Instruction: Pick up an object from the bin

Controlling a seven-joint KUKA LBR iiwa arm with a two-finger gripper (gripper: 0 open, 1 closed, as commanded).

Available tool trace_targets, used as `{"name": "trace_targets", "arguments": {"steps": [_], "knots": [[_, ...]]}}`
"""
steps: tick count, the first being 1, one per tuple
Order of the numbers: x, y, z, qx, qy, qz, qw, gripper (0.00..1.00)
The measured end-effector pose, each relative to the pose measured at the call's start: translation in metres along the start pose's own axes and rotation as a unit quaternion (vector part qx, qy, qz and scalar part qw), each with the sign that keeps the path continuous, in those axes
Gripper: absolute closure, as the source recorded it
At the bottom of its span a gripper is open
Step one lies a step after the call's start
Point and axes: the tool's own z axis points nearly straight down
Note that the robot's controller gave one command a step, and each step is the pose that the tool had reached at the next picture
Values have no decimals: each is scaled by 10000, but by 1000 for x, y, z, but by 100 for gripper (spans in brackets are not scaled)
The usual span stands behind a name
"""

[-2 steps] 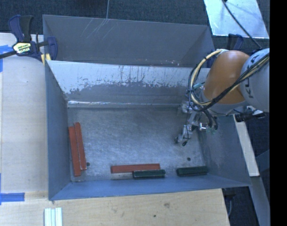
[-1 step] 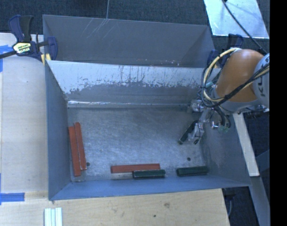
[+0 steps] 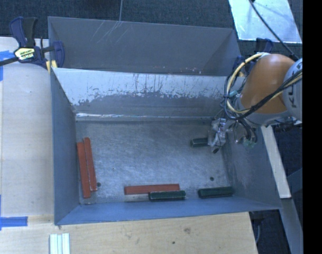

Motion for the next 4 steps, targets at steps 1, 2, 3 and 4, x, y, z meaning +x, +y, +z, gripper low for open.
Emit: {"name": "trace_targets", "arguments": {"steps": [1, 2, 3, 4], "knots": [[62, 18, -126, 23, 3, -8, 10000, 100], [62, 17, -121, 23, 32, -5, 10000, 0], [59, -4, -121, 27, 18, -565, 9984, 0], [60, -26, 7, 20, 69, -279, 9996, 0]]}}
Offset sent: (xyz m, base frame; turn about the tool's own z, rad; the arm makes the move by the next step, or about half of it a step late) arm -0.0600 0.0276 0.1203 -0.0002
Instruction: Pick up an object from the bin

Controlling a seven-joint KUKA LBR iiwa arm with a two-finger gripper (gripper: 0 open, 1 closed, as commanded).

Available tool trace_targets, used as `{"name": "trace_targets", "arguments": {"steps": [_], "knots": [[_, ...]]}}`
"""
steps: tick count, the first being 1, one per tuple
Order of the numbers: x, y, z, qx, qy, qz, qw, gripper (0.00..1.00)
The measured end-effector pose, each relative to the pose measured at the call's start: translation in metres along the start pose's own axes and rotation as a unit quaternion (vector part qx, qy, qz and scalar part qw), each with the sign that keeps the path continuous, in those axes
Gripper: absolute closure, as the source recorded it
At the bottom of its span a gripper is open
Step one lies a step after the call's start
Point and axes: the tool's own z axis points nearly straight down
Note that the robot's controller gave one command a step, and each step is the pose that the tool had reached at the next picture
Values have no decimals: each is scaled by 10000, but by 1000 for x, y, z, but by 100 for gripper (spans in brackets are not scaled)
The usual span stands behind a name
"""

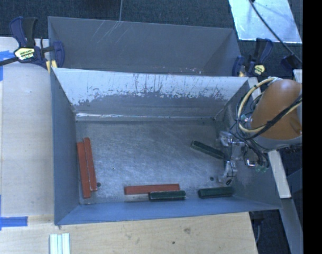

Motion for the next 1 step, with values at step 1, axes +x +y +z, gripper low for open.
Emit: {"name": "trace_targets", "arguments": {"steps": [1], "knots": [[-2, 0, -5, 4, -36, -10, 10000, 100]]}}
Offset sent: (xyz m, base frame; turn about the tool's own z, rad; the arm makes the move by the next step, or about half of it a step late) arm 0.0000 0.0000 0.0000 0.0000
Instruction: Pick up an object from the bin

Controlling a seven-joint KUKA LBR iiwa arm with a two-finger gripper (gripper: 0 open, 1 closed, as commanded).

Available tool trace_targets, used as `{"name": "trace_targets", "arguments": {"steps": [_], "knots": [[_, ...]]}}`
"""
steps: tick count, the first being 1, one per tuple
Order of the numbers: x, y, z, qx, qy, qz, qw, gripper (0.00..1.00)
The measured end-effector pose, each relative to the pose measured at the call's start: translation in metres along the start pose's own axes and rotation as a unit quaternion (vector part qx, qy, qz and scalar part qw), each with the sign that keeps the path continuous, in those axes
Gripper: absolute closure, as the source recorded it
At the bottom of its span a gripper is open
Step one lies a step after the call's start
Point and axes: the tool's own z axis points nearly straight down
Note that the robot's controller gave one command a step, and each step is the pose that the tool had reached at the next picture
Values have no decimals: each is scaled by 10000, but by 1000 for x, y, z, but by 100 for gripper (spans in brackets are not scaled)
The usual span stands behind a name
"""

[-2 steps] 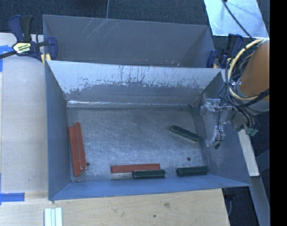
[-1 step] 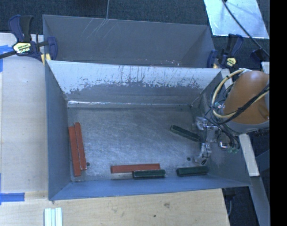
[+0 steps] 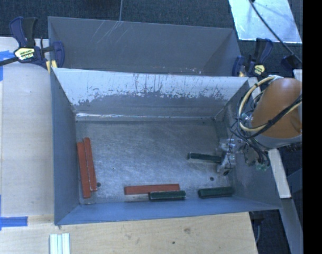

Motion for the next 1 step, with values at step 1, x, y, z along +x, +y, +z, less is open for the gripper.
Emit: {"name": "trace_targets", "arguments": {"steps": [1], "knots": [[-50, 49, -159, -1, -56, -66, 10000, 100]]}}
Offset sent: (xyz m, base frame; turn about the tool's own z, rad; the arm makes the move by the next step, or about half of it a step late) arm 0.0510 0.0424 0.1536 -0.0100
